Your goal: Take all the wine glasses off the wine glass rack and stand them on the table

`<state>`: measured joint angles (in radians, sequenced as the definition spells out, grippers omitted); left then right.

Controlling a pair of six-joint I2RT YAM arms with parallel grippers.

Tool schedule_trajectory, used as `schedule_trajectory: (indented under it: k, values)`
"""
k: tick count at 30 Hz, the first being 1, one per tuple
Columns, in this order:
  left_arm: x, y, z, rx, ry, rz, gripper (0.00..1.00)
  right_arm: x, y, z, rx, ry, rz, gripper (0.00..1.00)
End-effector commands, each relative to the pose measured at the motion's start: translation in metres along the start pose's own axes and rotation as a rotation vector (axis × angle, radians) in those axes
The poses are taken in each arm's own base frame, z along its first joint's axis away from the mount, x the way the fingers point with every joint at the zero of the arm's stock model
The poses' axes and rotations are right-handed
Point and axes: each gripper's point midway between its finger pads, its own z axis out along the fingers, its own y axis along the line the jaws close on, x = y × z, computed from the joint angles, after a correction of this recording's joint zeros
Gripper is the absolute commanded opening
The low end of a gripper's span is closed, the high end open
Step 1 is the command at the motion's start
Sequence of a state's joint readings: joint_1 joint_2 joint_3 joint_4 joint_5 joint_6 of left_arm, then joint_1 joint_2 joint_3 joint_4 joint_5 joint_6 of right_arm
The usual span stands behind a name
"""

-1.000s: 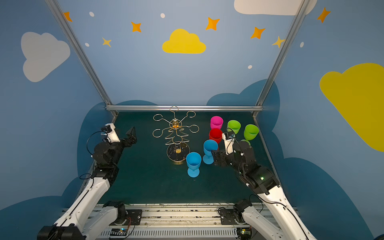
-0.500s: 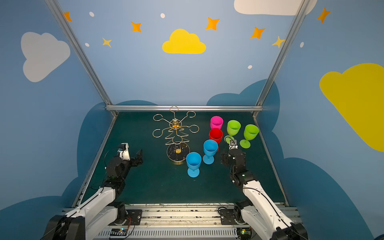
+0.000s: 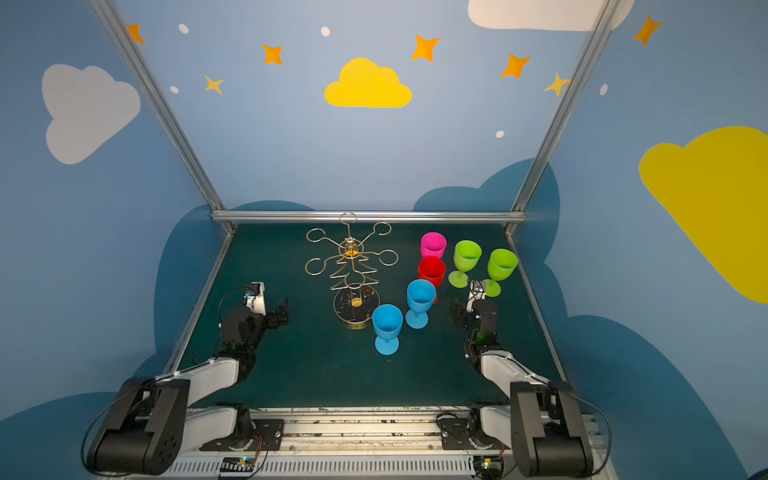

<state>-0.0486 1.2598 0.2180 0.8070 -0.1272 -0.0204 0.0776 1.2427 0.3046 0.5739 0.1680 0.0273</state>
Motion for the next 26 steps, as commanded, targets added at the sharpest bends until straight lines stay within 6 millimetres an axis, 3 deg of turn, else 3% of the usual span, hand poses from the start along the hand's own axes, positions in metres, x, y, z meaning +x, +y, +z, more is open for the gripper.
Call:
schedule_trajectory:
  k: [1, 6, 8, 14, 17, 26]
  values:
    - [-0.013, 0.000, 0.003, 0.006, -0.081, 0.046, 1.00, -0.013, 0.014, 0.013, -0.080, -0.084, 0.009, 0.90]
    - [0.006, 0.007, 0.023, -0.024, -0.036, 0.025, 1.00, -0.009, 0.013, 0.021, -0.058, -0.001, 0.028, 0.90]
    - [0.004, 0.010, 0.030, -0.042, -0.077, 0.008, 1.00, -0.009, 0.015, 0.022, -0.062, 0.000, 0.025, 0.90]
    - [0.007, 0.016, 0.037, -0.070, 0.035, 0.002, 1.00, -0.009, 0.014, 0.027, -0.035, 0.024, 0.022, 0.90]
    - [0.007, 0.021, 0.041, -0.100, 0.036, -0.019, 1.00, -0.010, 0.012, 0.035, -0.003, 0.068, 0.023, 0.90]
    - [0.007, 0.027, 0.045, -0.133, 0.068, -0.027, 1.00, -0.010, 0.010, 0.035, -0.005, 0.072, 0.031, 0.90]
